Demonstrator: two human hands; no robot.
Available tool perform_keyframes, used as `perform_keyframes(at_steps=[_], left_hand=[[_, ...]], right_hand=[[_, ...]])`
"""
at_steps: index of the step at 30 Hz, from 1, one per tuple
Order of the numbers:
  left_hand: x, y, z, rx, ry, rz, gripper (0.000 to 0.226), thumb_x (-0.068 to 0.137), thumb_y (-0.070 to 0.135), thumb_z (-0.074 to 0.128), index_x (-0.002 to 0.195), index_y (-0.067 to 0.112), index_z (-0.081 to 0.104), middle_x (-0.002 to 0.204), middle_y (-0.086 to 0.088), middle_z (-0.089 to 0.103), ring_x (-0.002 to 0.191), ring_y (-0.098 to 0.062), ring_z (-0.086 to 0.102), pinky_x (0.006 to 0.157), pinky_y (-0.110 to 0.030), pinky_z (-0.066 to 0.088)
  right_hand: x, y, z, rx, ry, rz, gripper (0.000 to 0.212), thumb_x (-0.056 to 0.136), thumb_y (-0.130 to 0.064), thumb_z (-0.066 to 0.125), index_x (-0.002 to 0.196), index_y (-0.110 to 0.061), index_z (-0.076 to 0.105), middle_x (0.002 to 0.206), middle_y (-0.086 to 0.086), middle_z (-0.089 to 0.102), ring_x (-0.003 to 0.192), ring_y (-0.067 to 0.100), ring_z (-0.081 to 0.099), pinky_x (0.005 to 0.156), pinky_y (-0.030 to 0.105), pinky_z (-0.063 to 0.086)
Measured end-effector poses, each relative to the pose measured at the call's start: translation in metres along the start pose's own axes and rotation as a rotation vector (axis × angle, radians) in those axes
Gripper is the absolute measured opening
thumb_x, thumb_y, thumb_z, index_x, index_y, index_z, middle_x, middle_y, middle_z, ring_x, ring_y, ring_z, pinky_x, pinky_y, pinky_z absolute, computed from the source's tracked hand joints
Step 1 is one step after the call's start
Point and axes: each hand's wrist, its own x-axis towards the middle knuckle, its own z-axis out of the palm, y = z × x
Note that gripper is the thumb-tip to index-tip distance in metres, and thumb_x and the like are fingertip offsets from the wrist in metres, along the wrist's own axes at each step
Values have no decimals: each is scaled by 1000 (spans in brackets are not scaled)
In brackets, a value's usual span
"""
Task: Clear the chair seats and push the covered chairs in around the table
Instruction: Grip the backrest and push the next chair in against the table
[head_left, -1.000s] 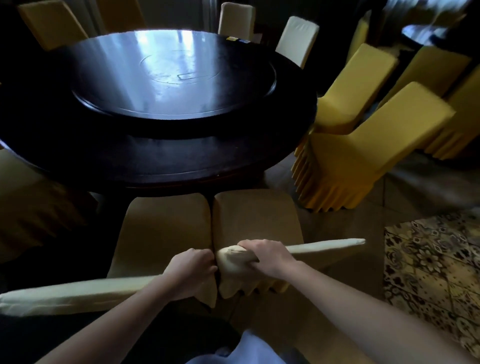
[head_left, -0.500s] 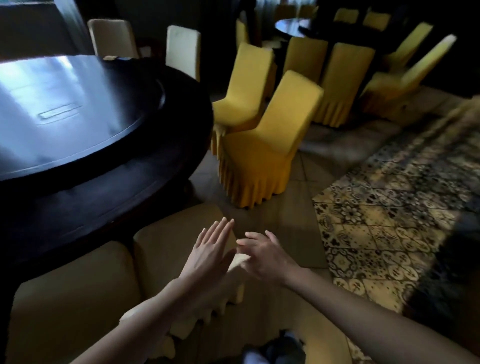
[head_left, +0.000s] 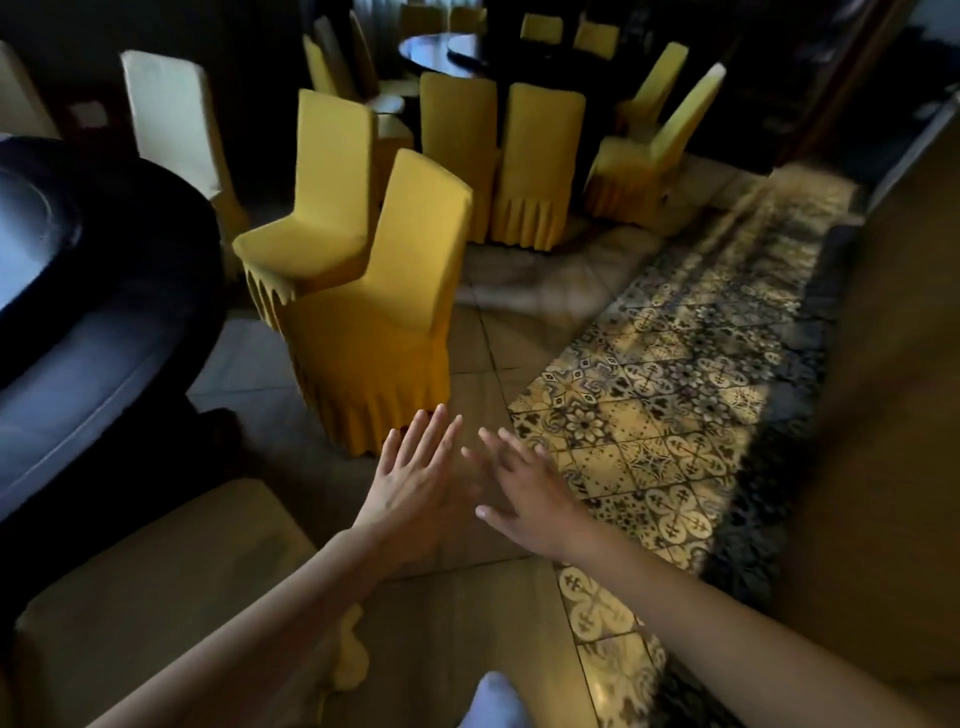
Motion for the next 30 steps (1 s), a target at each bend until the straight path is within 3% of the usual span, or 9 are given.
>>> perform_keyframes(at_steps=[5,8,15,28,30], left_hand=[[43,29,-3,40,-3,29,80,84,71,12,149,29,-11,153,5,-26,139,-22,-29,108,-38,-21],[78,29,-9,5,-22,-8,74,91,64,25,148,33,-12,150,7,-30,138,-21,-31,110,-39,-20],[177,14,-14,-5,-59,-31,77,92,62,27,145,33,-21,151,6,-31,139,-19,-31,109,-39,-20],[468,-8,-46,19,-20,69,82,94,53,36,143,28,-25,154,2,-28,135,-17,-34,112,-42,-17],[492,-11,-43,22,-44,88,81,91,61,28,141,27,-27,154,2,-29,135,-17,-34,112,-41,-18]], right_hand=[[4,52,-14,58,53,31,70,95,-49,42,150,-38,1,157,-9,-24,141,11,-25,117,49,1],[26,76,-24,76,112,60,70,96,-46,44,150,-39,0,155,-9,-27,139,13,-27,119,50,-1],[98,130,-44,165,128,105,71,96,-47,44,150,-39,-1,156,-8,-24,139,12,-28,116,50,-4],[290,310,-132,56,190,272,70,96,-49,38,149,-38,-7,156,-7,-24,143,17,-22,117,57,2],[307,329,-134,106,182,302,70,96,-50,38,149,-38,-7,157,-7,-22,144,16,-22,117,57,1]])
